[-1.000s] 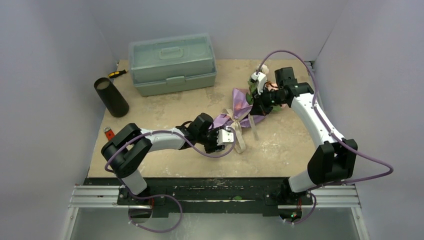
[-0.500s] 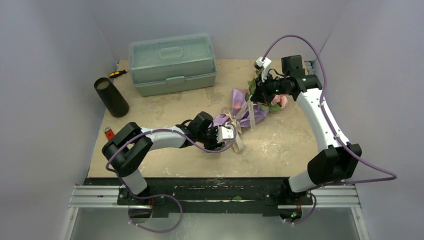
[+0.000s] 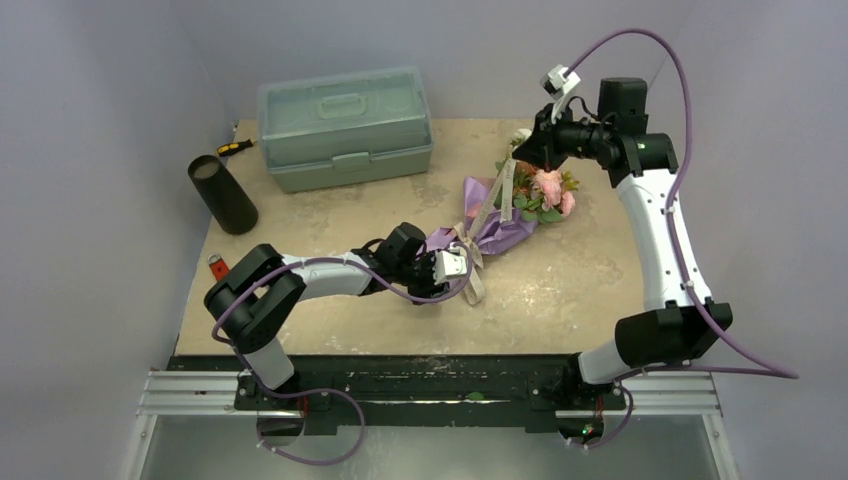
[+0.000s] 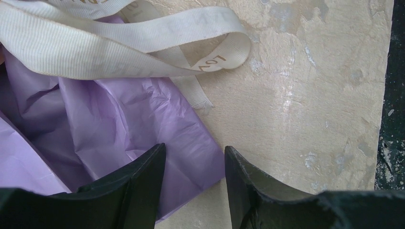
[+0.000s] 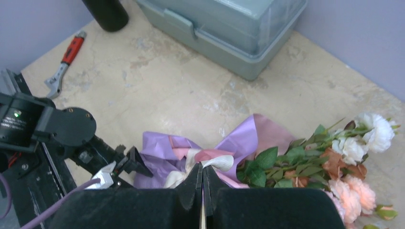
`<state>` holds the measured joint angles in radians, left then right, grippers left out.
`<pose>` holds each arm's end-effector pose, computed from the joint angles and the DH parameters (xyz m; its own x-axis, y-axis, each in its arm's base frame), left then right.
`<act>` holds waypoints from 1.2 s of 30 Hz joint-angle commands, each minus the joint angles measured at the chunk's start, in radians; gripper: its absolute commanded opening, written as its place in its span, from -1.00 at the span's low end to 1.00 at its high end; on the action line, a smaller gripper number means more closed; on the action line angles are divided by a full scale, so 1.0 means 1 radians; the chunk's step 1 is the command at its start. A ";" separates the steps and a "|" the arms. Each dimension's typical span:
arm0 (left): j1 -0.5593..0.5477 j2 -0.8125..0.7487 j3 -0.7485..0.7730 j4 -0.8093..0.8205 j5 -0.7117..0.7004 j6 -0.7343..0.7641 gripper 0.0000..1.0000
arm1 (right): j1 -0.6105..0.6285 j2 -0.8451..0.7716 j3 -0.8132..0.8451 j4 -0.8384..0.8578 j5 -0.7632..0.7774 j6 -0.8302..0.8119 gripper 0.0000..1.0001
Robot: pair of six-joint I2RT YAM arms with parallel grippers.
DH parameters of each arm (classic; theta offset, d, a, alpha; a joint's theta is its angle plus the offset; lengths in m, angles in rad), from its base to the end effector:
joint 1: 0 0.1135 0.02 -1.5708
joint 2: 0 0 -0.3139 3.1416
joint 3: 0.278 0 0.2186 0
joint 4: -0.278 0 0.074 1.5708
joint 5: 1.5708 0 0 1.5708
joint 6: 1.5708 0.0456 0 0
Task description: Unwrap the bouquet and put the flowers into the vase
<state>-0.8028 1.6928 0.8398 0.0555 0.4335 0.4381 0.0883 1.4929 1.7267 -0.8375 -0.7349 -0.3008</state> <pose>0.2101 -0.2451 0.2236 -0.0868 0.6440 -0.7601 0.9866 0.1614 0.0241 0.2712 0.0547 0.4723 -0.3578 -0.2523 -0.8991 -0.7552 0.6445 0.1196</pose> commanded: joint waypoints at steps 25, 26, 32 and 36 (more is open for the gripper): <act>0.009 0.013 -0.016 0.002 -0.012 -0.036 -0.07 | -0.033 -0.056 0.267 0.464 0.054 0.451 -1.00; 0.009 0.012 -0.016 0.003 -0.012 -0.036 -0.07 | -0.033 -0.054 0.273 0.469 0.054 0.457 -1.00; 0.010 -0.010 -0.006 0.010 -0.004 -0.040 -0.07 | -0.035 -0.072 0.235 0.419 0.046 0.411 -1.00; 0.011 -0.068 0.012 0.021 0.027 -0.053 -0.03 | -0.041 -0.141 0.129 0.312 0.057 0.312 -1.00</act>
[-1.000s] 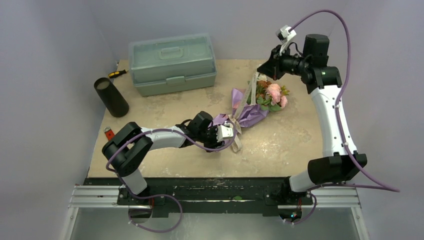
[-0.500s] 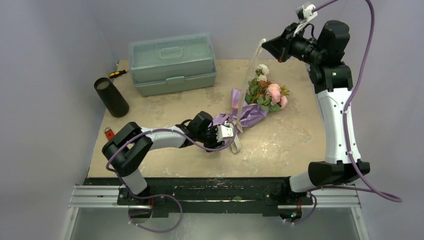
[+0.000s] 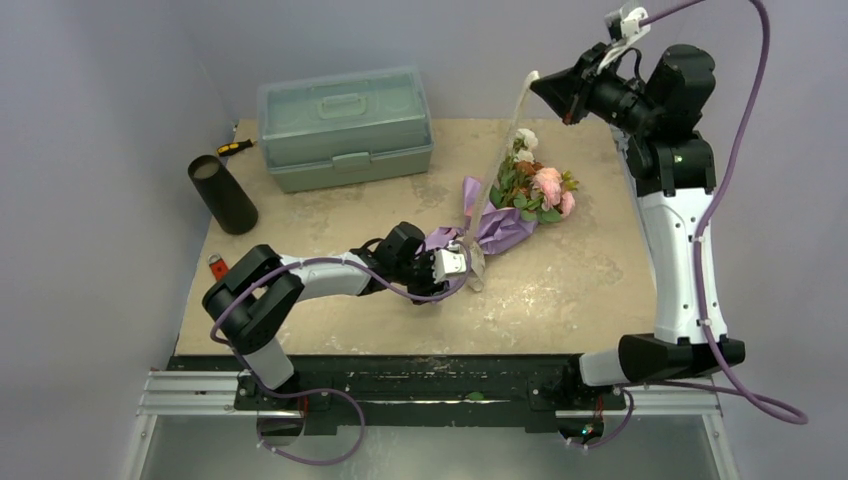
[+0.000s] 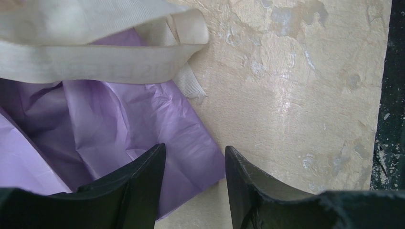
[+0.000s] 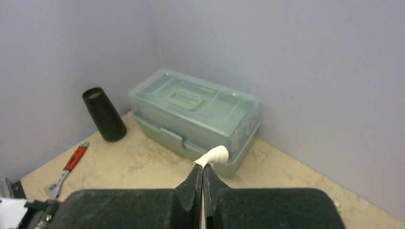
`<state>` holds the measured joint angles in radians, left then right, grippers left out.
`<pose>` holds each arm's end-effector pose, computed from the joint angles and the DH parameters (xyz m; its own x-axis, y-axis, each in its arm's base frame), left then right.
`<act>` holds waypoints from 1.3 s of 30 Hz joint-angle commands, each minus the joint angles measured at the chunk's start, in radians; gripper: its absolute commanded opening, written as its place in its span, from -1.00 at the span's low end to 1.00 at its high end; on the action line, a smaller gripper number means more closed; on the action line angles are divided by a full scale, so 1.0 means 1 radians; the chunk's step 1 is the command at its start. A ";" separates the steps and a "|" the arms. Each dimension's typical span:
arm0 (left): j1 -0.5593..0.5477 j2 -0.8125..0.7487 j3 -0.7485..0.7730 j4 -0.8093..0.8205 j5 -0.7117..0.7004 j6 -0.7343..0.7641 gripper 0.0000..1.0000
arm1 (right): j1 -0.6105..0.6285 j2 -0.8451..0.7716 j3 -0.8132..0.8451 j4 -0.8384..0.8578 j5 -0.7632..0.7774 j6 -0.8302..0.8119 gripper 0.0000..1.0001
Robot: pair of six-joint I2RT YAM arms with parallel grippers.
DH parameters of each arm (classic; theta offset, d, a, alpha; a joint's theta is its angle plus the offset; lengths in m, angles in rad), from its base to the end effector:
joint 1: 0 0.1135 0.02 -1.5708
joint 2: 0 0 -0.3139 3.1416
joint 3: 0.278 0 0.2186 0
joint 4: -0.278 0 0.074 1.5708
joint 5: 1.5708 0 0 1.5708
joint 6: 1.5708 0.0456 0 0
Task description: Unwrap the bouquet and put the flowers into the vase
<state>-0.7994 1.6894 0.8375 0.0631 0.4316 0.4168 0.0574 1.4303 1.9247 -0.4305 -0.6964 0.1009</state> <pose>0.2108 -0.2442 0.2246 -0.1054 0.6359 -0.7645 0.9836 0.1798 0.0139 0.2393 0.0430 0.5838 -0.0054 0.0771 -0.9970 -0.6860 0.7251 0.0598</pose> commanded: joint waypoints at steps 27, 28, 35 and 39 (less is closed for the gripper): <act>0.018 0.045 0.276 0.183 0.052 -0.089 -0.03 | -0.039 -0.337 -0.696 -0.606 0.536 -0.568 -1.00; 0.018 0.057 0.285 0.184 0.052 -0.093 -0.03 | -0.039 -0.335 -0.706 -0.606 0.534 -0.567 -1.00; 0.015 0.144 0.346 0.168 0.022 -0.120 -0.09 | -0.039 -0.320 -0.715 -0.594 0.531 -0.564 -1.00; 0.012 0.167 0.346 0.169 0.005 -0.124 -0.27 | -0.042 -0.305 -0.707 -0.591 0.534 -0.570 -1.00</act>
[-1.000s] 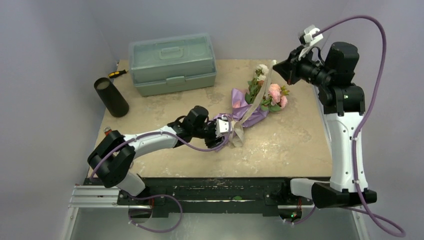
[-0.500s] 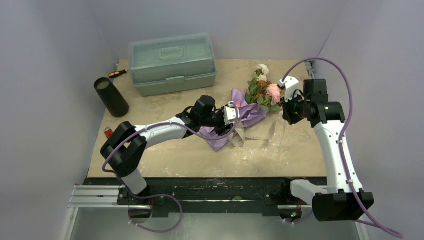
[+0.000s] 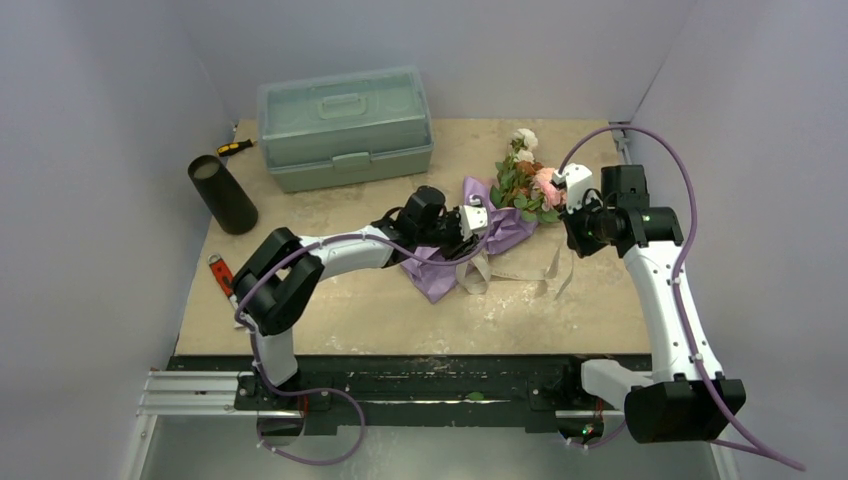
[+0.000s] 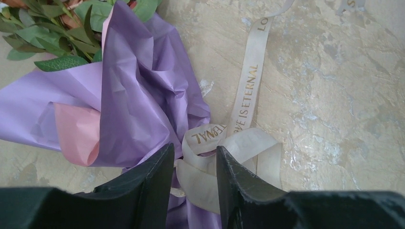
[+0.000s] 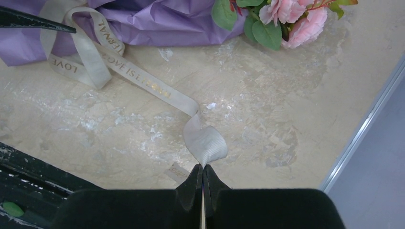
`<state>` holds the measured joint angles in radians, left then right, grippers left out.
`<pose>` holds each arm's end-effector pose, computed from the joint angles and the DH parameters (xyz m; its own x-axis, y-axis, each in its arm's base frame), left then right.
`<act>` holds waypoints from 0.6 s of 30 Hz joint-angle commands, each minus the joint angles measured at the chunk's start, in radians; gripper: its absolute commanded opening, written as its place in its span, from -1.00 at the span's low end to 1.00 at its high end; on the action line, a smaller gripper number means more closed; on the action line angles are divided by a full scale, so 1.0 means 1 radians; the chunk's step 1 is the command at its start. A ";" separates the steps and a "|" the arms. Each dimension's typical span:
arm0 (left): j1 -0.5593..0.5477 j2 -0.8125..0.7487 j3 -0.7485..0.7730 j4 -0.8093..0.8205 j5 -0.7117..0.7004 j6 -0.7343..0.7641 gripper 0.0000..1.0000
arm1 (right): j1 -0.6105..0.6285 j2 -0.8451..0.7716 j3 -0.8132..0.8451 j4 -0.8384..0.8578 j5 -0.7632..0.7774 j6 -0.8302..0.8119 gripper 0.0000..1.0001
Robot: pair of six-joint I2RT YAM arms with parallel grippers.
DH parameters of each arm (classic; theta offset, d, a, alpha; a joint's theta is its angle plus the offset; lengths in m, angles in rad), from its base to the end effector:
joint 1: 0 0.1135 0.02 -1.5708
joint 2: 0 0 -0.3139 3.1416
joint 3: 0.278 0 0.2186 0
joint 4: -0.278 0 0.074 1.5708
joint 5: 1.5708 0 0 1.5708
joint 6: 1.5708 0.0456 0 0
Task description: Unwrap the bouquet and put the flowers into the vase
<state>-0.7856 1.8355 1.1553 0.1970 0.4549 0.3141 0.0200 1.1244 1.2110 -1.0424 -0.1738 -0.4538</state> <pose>0.2722 -0.3007 0.2775 -0.0311 0.4237 -0.9053 0.9673 0.2408 0.0794 0.1571 0.0110 0.3775 -0.6816 -0.4455 -0.5805 -0.4653 0.8761 -0.1260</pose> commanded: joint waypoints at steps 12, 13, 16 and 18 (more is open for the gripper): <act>-0.009 -0.080 0.061 -0.064 -0.022 -0.044 -1.00 | -0.017 0.021 -0.006 0.040 0.036 -0.061 -1.00; -0.009 -0.095 0.066 -0.068 -0.024 -0.054 -1.00 | -0.017 0.023 -0.010 0.042 0.036 -0.065 -1.00; -0.005 -0.145 0.088 -0.083 -0.025 -0.088 -1.00 | -0.017 0.026 -0.025 0.052 0.036 -0.074 -1.00; 0.004 -0.166 0.110 -0.092 -0.036 -0.140 -1.00 | -0.017 0.028 -0.034 0.056 0.038 -0.081 -1.00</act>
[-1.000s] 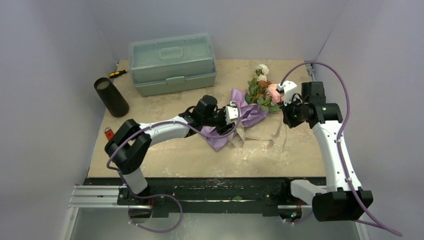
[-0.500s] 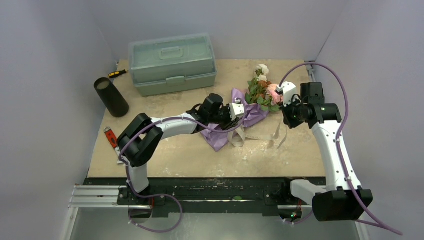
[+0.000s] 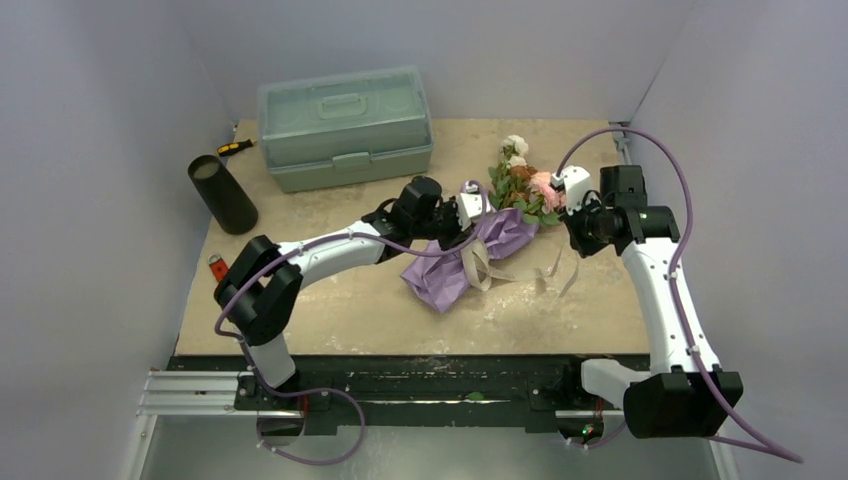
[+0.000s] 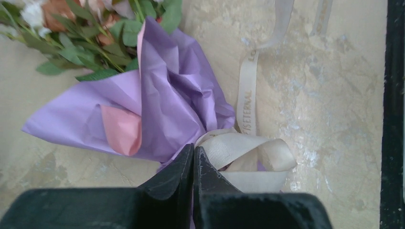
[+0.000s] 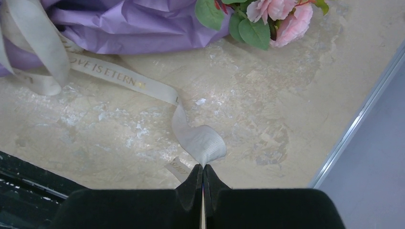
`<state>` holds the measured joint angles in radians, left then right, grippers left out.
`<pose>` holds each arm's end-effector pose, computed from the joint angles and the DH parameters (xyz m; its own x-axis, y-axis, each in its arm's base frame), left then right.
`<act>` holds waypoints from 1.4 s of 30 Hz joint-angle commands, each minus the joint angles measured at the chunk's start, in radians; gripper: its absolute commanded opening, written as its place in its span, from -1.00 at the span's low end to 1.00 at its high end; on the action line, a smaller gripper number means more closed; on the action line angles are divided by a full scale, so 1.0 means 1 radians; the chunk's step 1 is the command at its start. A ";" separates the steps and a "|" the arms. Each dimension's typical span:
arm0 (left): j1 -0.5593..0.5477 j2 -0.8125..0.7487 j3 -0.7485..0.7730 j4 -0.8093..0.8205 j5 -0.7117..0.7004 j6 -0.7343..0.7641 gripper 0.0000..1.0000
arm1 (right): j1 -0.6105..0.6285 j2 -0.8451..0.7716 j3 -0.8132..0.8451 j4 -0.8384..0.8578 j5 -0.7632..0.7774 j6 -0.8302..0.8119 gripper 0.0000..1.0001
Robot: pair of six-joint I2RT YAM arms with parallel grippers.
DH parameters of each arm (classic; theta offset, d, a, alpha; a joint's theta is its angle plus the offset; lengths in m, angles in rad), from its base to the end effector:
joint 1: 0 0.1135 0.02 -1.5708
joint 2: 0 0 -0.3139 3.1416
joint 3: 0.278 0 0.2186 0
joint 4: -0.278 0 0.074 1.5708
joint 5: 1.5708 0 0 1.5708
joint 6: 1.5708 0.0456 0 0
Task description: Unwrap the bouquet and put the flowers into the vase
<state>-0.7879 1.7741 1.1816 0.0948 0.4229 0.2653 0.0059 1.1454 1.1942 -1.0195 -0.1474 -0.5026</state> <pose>0.2638 -0.2917 0.2981 -0.0888 0.4282 -0.8993 0.9576 0.2853 0.0413 0.1647 0.0077 0.3713 -0.6805 -0.4805 -0.5533 -0.4753 0.8640 -0.1658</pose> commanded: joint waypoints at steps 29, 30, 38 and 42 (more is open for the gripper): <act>0.122 -0.265 -0.057 -0.126 0.339 0.083 -0.92 | -0.064 -0.004 -0.110 0.060 0.051 -0.120 -1.00; 0.122 -0.279 -0.064 -0.168 0.354 0.137 -0.92 | -0.064 -0.004 -0.110 0.060 0.050 -0.121 -1.00; 0.127 -0.349 -0.082 -0.523 0.331 0.558 -1.00 | -0.066 0.000 -0.114 0.061 0.048 -0.136 -1.00; 0.219 -0.376 -0.079 -0.376 0.308 0.303 -1.00 | -0.072 -0.005 -0.122 0.062 0.058 -0.151 -1.00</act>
<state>-0.6510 1.4418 1.0878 -0.3378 0.7349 0.6655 -0.0540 1.1469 1.0794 -0.9787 -0.0956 -0.6243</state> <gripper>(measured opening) 0.004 0.005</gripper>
